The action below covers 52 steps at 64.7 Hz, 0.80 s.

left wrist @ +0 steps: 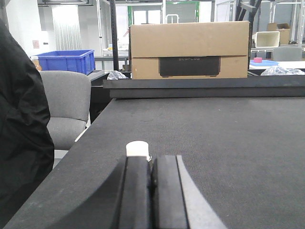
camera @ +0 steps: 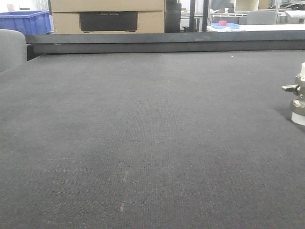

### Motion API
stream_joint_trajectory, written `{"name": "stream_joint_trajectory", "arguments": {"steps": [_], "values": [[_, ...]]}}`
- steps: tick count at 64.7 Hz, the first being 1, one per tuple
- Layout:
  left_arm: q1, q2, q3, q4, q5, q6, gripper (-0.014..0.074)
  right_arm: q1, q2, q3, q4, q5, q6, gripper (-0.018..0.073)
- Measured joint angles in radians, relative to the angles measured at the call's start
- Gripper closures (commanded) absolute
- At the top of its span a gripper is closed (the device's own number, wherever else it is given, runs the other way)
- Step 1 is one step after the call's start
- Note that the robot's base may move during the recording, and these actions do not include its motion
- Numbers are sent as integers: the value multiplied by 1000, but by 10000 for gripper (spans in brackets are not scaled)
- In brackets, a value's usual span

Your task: Place valve from conveyor to right shelf box

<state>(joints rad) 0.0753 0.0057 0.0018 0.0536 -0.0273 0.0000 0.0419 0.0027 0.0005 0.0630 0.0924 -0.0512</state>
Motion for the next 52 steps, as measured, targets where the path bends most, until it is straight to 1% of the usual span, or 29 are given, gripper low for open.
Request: {"name": "stream_joint_trajectory", "arguments": {"steps": [21, 42, 52], "values": [[0, 0, 0, 55, 0, 0, 707, 0, 0, 0, 0, 0, 0, 721], [0, 0, 0, 63, 0, 0, 707, 0, 0, 0, 0, 0, 0, 721], [0, 0, 0, 63, 0, 5, 707, 0, 0, 0, 0, -23, 0, 721]]}}
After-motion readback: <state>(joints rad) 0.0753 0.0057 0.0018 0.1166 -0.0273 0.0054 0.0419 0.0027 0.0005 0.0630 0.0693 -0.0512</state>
